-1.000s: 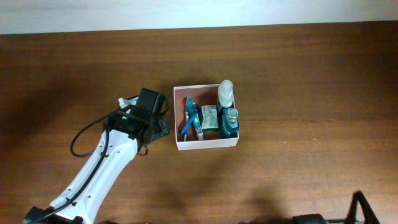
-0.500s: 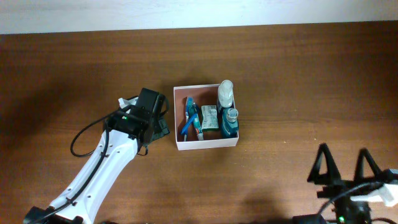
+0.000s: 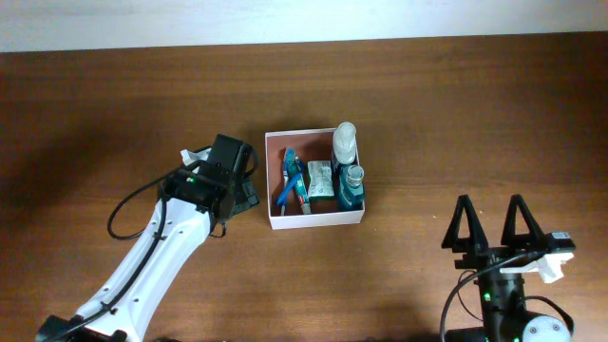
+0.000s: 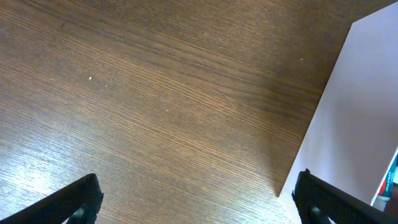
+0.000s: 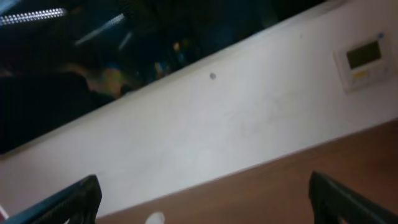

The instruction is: Pack container

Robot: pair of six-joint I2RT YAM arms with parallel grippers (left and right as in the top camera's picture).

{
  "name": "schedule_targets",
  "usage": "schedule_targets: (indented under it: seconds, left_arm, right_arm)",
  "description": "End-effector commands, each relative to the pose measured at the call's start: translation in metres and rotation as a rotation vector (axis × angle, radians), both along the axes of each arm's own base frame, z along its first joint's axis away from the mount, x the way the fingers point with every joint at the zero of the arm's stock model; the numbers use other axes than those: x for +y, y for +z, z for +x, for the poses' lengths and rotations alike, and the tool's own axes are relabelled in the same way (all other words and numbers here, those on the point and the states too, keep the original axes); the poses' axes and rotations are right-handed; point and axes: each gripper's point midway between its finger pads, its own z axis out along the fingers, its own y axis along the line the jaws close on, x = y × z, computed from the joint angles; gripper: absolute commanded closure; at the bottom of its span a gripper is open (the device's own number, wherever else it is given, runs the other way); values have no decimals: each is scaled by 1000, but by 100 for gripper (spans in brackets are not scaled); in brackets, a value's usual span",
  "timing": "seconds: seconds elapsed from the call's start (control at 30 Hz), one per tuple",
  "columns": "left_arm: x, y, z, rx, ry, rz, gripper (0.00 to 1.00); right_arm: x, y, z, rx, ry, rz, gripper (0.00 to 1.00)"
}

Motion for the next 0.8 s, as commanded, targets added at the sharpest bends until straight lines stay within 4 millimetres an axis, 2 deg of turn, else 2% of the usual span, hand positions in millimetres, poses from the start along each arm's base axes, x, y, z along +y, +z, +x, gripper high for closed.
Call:
schedule_targets:
  seconds: [0.0,0.37,0.63,0.77]
  left_arm:
    - [4,5,0,-17,8,8,1]
    - [4,5,0,-17,8,9,1]
    - [4,5,0,-17,8,9,1]
    - [4,5,0,-17,7,8,1]
  right_arm:
    - [-1,-13,6,-10,-2,11,2]
    - [0,-56,23,3,-12,-26,2]
    - [0,-87,31,66,-28,-121,2]
    - [1,-94,32,94,-34,-183,2]
